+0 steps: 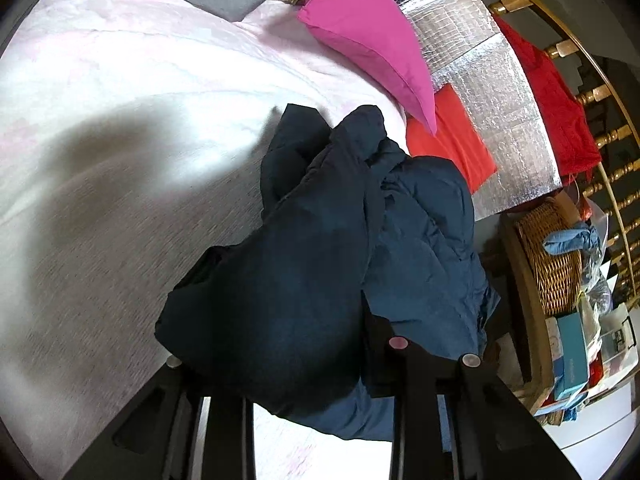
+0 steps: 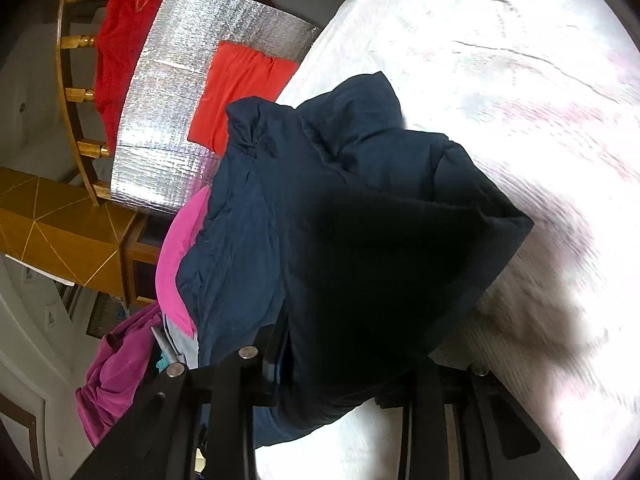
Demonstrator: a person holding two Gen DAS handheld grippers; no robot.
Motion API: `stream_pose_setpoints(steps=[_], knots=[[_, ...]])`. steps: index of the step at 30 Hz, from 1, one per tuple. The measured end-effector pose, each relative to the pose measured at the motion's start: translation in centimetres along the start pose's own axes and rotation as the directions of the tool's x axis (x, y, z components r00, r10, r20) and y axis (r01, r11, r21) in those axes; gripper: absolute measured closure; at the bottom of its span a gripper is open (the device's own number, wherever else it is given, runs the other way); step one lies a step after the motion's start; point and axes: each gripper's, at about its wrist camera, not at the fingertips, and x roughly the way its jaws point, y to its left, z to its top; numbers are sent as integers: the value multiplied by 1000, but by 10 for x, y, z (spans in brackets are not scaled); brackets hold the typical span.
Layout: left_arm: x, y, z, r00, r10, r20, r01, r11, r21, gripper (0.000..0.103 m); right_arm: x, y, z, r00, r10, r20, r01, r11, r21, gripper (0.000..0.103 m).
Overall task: Fold large clothes
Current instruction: 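Press the folded jacket bundle down with both grippers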
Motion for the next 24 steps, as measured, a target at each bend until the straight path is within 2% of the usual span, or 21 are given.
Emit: stream_pose_setpoints(steps=[10, 22, 24], knots=[[-2, -4, 1, 1000, 13, 12, -13, 999, 45, 75, -23, -10, -9, 1000, 8, -19, -9, 999, -38, 71], [18, -12, 12, 1000, 23, 12, -24, 998, 62, 75, -32, -21, -4, 999, 7, -40, -9, 998, -59, 71], [23, -12, 14, 1000, 29, 8, -30, 998, 57, 72, -30, -22, -3, 999, 16, -49, -18, 999, -49, 70]])
